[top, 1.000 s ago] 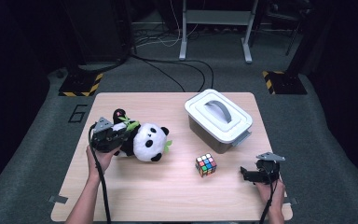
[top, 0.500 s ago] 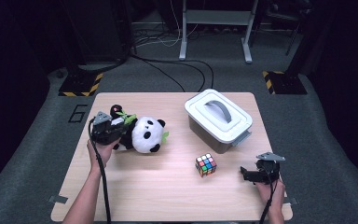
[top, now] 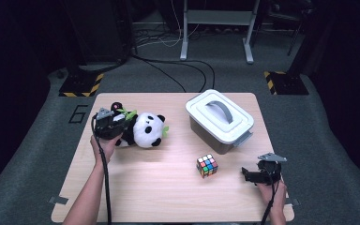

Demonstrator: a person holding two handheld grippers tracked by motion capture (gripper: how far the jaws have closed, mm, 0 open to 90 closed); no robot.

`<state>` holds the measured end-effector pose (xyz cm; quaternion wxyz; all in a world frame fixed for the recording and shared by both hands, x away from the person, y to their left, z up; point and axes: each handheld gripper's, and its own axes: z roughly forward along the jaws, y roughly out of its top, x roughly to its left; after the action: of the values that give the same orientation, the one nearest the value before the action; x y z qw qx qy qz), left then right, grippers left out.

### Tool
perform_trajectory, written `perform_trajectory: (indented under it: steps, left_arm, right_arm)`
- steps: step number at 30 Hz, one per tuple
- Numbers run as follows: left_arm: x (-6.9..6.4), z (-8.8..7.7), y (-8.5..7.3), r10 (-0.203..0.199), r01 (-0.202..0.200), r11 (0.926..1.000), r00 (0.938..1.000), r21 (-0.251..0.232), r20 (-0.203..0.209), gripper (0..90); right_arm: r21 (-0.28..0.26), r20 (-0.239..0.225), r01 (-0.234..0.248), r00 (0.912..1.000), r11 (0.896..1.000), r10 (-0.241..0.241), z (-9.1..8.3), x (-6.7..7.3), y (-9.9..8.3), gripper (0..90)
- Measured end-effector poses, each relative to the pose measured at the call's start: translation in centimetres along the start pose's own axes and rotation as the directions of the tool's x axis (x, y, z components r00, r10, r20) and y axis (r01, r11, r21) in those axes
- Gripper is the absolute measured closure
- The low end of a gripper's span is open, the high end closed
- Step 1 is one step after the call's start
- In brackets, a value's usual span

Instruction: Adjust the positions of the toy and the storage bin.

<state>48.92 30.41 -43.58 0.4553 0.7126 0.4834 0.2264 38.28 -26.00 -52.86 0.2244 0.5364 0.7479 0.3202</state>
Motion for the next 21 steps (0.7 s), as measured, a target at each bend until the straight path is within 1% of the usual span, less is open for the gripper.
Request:
perform_trajectory:
  steps: [4, 5, 8, 9, 10, 11, 15, 16, 17, 19, 21]
  left_arm:
    - [0.2, 0.7, 0.5, -0.003, 0.003, 0.9999, 1.0000, 0.010, -0.005, 76.6]
    - [0.3, 0.9, 0.5, 0.004, -0.003, 0.9999, 1.0000, 0.013, -0.007, 76.6]
    - [0.4, 1.7, 0.3, 0.006, -0.006, 0.9993, 0.9999, 0.038, -0.011, 76.5]
    - [0.5, 1.9, 0.1, 0.002, -0.002, 0.9992, 1.0000, 0.040, -0.005, 76.5]
    - [0.6, 1.9, 0.1, -0.007, 0.007, 0.9995, 0.9999, 0.032, -0.008, 76.5]
    - [0.5, 2.0, 0.2, 0.001, -0.001, 0.9996, 0.9999, 0.029, -0.015, 76.4]
    - [0.0, 2.2, 0.4, 0.055, -0.052, 0.9971, 0.9978, 0.055, -0.037, 75.2]
    - [-0.1, 2.2, 0.4, 0.058, -0.055, 0.9965, 0.9975, 0.063, -0.041, 74.1]
    - [-0.2, 2.2, 0.5, 0.069, -0.066, 0.9957, 0.9966, 0.065, -0.044, 73.1]
    - [-0.4, 2.2, 0.5, 0.073, -0.070, 0.9951, 0.9963, 0.069, -0.045, 71.2]
    - [-0.6, 2.1, 0.6, 0.081, -0.077, 0.9944, 0.9955, 0.072, -0.049, 65.5]
  right_arm:
    - [-0.003, 0.001, 0.003, 1.0000, 1.000, -0.003, 0.0, 0.0, 0.0, 2.2]
    - [-0.002, 0.000, 0.002, 1.0000, 1.000, -0.002, 0.0, 0.0, 0.0, 2.2]
    - [-0.002, 0.000, 0.003, 1.0000, 1.000, -0.003, 0.0, 0.0, 0.0, 2.2]
    - [-0.003, 0.001, 0.003, 1.0000, 1.000, -0.003, 0.0, 0.0, 0.0, 2.2]
    - [-0.002, 0.001, 0.003, 1.0000, 1.000, -0.003, 0.0, 0.0, 0.0, 2.2]
    - [-0.002, 0.001, 0.002, 1.0000, 1.000, -0.002, 0.0, 0.0, 0.0, 2.2]
    - [-0.001, 0.001, 0.003, 1.0000, 1.000, -0.003, 0.0, 0.0, 0.0, 2.2]
    - [-0.003, 0.001, 0.002, 1.0000, 1.000, -0.002, 0.0, 0.0, 0.0, 2.2]
    - [-0.003, 0.001, 0.003, 1.0000, 1.000, -0.003, 0.0, 0.0, 0.0, 2.3]
    - [-0.003, 0.001, 0.002, 1.0000, 1.000, -0.002, 0.0, 0.0, 0.0, 2.3]
    - [-0.003, 0.001, 0.003, 1.0000, 1.000, -0.003, 0.0, 0.0, 0.0, 2.3]
